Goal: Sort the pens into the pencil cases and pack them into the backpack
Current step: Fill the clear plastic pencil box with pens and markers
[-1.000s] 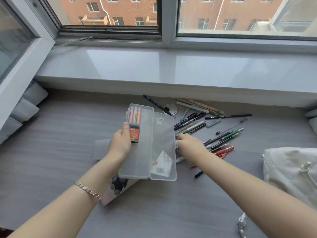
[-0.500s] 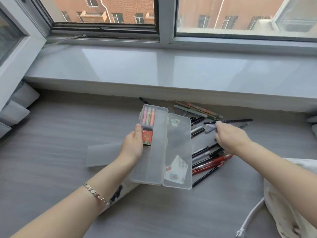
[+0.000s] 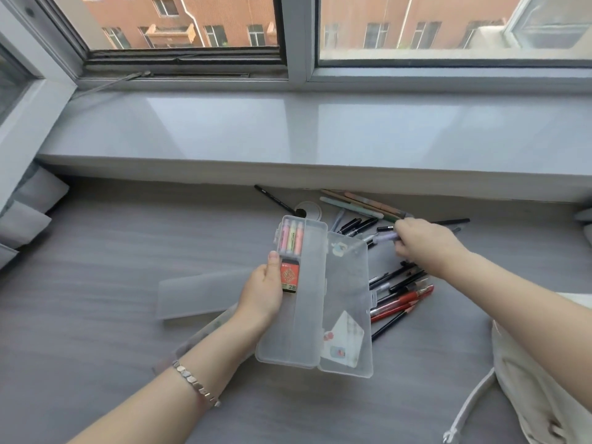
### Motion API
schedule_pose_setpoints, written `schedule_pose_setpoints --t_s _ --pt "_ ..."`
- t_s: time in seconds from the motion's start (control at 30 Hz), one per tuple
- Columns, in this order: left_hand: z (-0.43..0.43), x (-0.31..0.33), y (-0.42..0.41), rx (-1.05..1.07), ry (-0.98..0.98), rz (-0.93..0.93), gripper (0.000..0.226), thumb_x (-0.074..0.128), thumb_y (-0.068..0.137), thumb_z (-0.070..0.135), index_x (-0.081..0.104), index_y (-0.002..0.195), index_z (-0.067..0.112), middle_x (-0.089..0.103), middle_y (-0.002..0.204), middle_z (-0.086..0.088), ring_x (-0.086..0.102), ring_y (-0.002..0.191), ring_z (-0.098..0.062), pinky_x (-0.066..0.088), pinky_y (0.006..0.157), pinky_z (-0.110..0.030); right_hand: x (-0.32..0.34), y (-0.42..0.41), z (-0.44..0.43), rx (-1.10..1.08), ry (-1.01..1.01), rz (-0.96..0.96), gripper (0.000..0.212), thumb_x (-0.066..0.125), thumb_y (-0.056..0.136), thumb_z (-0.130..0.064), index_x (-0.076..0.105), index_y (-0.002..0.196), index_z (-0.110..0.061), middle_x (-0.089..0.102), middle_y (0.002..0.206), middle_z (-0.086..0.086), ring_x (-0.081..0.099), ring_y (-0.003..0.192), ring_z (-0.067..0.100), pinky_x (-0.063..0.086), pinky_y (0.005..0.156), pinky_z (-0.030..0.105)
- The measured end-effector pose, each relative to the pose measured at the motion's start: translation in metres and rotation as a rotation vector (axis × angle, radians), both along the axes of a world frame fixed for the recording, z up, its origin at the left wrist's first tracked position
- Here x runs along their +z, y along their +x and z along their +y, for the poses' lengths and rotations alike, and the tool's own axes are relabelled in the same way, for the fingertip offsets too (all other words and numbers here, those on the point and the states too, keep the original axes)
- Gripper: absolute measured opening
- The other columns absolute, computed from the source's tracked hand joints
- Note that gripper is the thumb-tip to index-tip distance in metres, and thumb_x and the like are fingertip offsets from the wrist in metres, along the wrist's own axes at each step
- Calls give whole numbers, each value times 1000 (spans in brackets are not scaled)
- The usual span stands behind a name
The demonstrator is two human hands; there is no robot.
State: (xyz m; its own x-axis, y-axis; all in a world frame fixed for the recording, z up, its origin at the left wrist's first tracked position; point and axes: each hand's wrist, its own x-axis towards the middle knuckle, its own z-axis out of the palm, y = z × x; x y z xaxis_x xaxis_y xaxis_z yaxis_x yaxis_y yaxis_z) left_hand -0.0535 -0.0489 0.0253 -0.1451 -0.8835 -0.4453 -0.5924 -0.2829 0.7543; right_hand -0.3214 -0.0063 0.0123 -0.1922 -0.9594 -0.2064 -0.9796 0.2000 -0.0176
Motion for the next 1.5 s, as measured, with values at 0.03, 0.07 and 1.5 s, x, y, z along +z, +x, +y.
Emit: schedule_pose_setpoints --t_s 0.03,0.07,1.5 --pt "3 0 0 9 9 -3 54 20 99 43 62 93 10 63 94 -6 56 95 -24 36 80 -27 10 5 5 -106 -84 -163 15 39 92 -20 40 78 -13 49 83 7 51 76 29 35 62 34" --pt "5 -1 -1 27 26 -1 55 20 99 44 62 96 8 63 97 -6 56 97 -24 36 81 -27 20 14 10 -194 -158 -354 20 39 92 -18 37 73 -14 44 76 6 45 66 26 32 58 33" --pt "15 31 -16 286 19 215 31 28 100 39 44 97 12 52 77 6 51 81 -20 36 75 -29 44 128 24 9 -532 -652 23 50 88 -23 67 96 -10 60 94 7 50 90 14 40 85 22"
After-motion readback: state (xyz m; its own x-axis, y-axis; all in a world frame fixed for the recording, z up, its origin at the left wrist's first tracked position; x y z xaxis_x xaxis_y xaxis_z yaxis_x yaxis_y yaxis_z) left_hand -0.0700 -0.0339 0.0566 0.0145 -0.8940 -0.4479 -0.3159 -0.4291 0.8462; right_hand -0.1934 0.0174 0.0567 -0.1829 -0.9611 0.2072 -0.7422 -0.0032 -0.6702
